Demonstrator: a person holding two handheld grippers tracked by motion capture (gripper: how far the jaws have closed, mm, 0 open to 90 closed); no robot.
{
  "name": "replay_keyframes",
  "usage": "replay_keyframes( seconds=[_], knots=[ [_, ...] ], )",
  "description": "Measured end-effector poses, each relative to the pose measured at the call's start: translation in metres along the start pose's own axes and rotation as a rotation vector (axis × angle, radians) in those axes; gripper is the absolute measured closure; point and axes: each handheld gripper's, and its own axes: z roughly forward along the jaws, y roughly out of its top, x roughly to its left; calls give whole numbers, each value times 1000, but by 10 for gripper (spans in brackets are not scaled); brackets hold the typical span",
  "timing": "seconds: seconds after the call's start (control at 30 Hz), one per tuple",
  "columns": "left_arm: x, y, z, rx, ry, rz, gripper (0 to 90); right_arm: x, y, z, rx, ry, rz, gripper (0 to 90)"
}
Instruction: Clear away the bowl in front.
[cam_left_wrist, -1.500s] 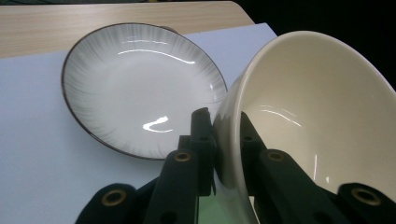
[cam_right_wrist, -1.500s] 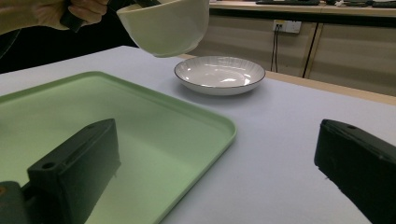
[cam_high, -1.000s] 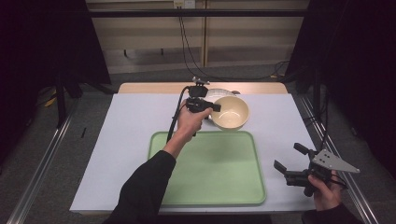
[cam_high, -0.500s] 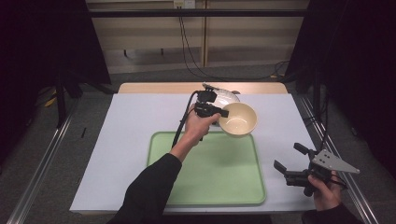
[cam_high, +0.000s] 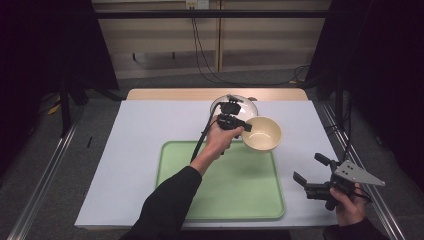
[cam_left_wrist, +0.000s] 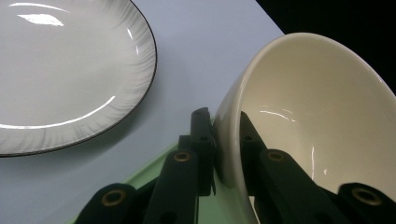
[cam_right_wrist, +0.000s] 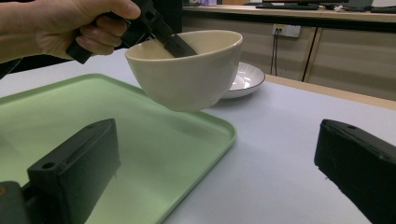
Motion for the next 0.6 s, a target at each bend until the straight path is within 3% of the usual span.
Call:
replay_keyframes(
  seconds=[0.1,0.2,0.23,0.57,0.6],
  knots=[
    [2,-2,8,22,16,8,823,0,0,0,4,2,8,0],
    [3,-4,16,26,19,-15,823,0,0,0,2,0,5,0],
    [4,-5,17,37,23,2,823,0,0,0,2,2,3,0],
    [4,-11,30,53,42,4,822,0,0,0,1,2,0,0],
    [4,-12,32,47,47,-15,822,0,0,0,1,2,0,0]
  ],
)
